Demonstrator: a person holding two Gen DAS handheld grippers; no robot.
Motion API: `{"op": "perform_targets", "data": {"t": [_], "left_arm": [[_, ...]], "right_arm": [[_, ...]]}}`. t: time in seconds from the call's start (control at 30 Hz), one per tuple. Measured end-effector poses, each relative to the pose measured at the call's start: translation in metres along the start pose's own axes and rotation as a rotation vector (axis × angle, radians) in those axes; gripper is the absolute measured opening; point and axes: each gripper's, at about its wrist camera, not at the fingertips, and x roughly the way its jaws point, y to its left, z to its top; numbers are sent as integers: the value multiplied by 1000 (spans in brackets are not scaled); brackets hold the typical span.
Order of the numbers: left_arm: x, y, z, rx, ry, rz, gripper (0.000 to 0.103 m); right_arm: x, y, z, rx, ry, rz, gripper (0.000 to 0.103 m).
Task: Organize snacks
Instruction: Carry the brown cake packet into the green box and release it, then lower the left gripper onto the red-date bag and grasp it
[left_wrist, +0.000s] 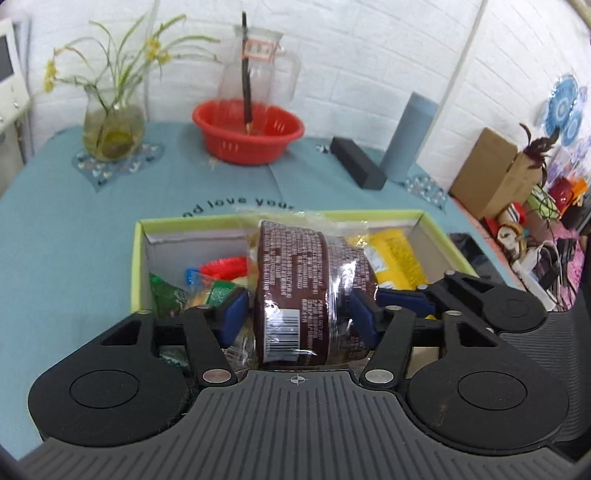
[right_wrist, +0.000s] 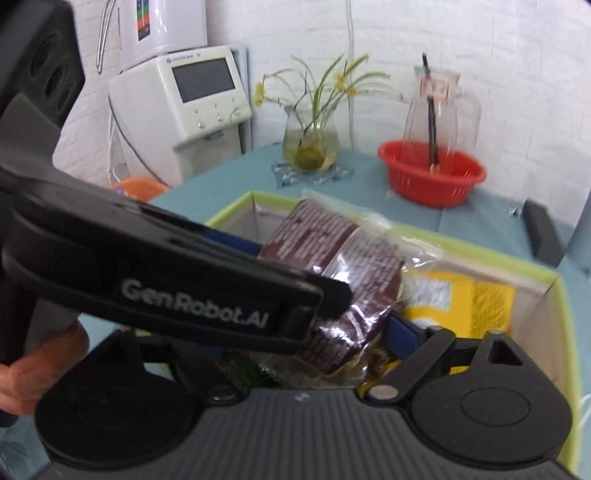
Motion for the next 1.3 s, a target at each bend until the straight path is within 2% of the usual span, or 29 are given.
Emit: {"op": "perform_targets", "data": {"t": [0.03, 0.1, 0.2, 0.37, 0.5, 0.57, 0.67, 0.83, 0.97, 1.07, 1.13, 1.3], "left_arm": [[0, -1, -2, 17, -15, 2, 49], [-2, -4, -4, 41, -23, -3, 59], [-17, -10, -6, 40, -56, -27, 60], [-77, -24, -22, 74, -176, -48, 74], [-115, -30, -55, 80, -211, -86, 77], [-120, -32, -76, 68, -187, -106, 78], [-114, -30, -112, 19, -108, -123, 77], [-104, -16, -154, -114, 13, -134, 74], [-115, -7, -171, -157, 16, -113, 74], [-123, -3, -178, -174, 11, -126, 74], [-124, -6, -180, -173, 16, -136, 74], [-123, -19, -185, -148, 31, -178, 75]], "right_arm": [[1, -3, -1, 22, -3, 18, 94], [-4, -3, -3, 35, -24, 34, 95], [-26, 6, -5, -1, -70, -16, 95], [-91, 22, -22, -58, -188, -82, 94], [-132, 34, -60, -49, -192, -62, 94], [-140, 42, -84, -46, -151, -30, 94], [-135, 50, -113, -39, -69, -17, 94], [-107, 43, -129, -4, 19, -33, 94], [-100, 40, -140, 60, 52, -63, 94], [-108, 52, -153, 108, 46, -21, 94], [-112, 63, -159, 84, 36, -29, 94], [-105, 81, -161, 28, 43, -118, 94]]}}
